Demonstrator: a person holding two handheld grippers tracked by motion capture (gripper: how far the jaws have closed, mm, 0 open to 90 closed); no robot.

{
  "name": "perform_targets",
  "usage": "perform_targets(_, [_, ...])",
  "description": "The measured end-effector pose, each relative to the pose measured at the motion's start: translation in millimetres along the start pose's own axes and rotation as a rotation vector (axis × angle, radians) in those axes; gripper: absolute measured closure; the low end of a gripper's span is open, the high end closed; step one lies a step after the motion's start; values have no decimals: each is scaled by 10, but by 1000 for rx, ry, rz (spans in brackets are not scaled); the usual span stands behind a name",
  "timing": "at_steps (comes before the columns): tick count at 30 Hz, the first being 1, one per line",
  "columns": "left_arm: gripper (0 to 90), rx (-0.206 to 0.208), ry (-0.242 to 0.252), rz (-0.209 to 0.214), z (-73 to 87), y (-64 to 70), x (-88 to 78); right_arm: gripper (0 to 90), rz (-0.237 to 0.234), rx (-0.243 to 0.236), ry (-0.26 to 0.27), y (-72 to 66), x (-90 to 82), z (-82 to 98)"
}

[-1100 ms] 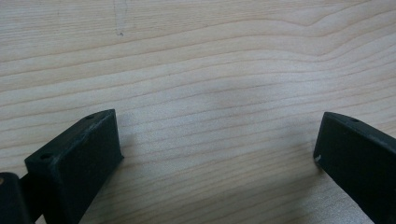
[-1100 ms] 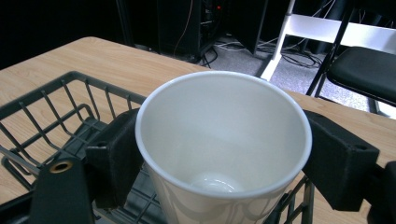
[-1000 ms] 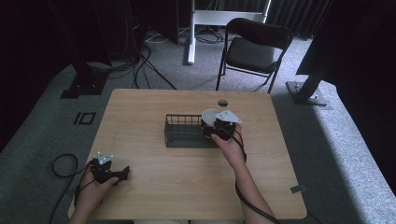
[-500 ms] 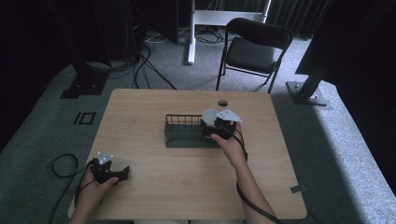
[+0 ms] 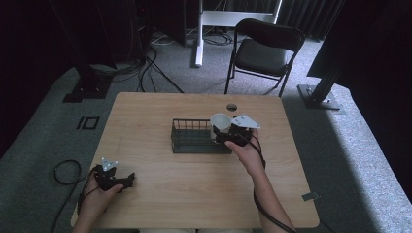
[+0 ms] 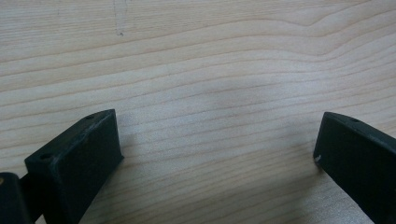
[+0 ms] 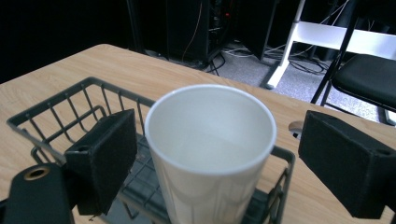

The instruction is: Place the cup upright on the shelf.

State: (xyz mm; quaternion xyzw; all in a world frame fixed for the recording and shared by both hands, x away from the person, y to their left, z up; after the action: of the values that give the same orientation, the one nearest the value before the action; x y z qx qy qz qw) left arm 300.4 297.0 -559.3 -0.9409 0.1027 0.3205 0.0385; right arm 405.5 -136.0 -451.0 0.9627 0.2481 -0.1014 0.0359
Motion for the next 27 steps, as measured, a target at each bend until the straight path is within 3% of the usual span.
perform_targets(12, [10, -1, 0, 0, 0, 1, 0, 115, 35, 10, -1, 149, -251, 135])
perform_targets(27, [10, -1, 1, -1, 0, 1, 1, 115, 99, 62, -42, 440, -463, 543])
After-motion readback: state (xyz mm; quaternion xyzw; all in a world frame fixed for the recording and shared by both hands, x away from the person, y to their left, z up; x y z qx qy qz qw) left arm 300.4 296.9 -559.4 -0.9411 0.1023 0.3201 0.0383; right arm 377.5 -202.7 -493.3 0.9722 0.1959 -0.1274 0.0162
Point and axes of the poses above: each handheld gripper's, and its own axes: x roughly forward along the jaws, z roughly out of its underside, y roughly to its right, the point moved 1 cm from there along x, roughly forward along the jaws, and after that the axes turned 9 degrees about y, right-handed, at the moved point
